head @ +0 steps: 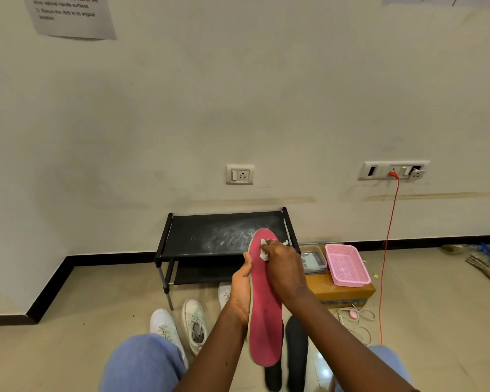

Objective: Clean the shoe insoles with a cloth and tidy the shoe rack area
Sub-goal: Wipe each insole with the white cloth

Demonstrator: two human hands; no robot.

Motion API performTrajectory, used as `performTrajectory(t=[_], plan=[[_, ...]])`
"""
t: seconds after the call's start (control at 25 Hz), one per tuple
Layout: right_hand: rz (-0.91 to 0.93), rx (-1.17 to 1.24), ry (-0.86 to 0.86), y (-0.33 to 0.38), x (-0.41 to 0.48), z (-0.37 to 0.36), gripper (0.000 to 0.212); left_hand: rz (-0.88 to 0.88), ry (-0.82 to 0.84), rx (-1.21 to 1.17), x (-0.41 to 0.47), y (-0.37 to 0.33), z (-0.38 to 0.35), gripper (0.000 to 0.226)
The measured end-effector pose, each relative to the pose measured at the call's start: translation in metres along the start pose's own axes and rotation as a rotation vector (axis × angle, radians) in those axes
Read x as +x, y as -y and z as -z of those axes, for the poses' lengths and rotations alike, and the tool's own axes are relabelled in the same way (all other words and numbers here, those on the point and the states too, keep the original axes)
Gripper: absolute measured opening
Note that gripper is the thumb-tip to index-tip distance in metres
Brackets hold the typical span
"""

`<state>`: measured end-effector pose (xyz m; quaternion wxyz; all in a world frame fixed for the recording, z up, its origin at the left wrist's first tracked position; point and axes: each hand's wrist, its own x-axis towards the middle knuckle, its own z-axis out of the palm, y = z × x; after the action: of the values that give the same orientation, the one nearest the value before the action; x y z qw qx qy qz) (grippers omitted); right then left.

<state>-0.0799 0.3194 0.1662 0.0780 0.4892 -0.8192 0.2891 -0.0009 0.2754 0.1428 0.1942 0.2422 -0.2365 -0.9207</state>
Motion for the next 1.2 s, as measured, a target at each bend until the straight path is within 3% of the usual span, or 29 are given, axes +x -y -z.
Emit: performTrajectory(t=[0.24,0.4,0.52,0.64,0.8,1.04,1.2], plan=[[0.088,0.152,0.007,0.025,-0.016,0.007,0.023,-0.003,-0.043,-0.058,0.007,-0.005,0.000,0.072],[0.124,0.101,0.012,0.021,-0.021,0.004,0.025,-0.016,0.003,-0.066,0.008,-0.006,-0.002,0.062],[0.046,-0.023,0.082,0.010,-0.011,0.002,0.034,0.001,0.019,-0.047,0.005,-0.005,-0.002,0.052],[-0.066,-0.064,0.053,0.004,-0.008,0.003,0.025,0.008,-0.003,0.008,0.005,-0.006,-0.001,0.055],[-0.118,-0.018,0.070,0.010,-0.007,0.003,0.027,-0.020,-0.021,0.034,0.006,-0.007,0.001,0.058],[0.000,0.177,0.098,0.030,-0.021,0.013,0.037,-0.005,-0.059,0.105,0.006,-0.009,-0.005,0.078],[-0.012,0.253,0.120,0.039,-0.027,0.021,0.038,-0.007,-0.080,0.113,0.006,-0.007,-0.007,0.077]])
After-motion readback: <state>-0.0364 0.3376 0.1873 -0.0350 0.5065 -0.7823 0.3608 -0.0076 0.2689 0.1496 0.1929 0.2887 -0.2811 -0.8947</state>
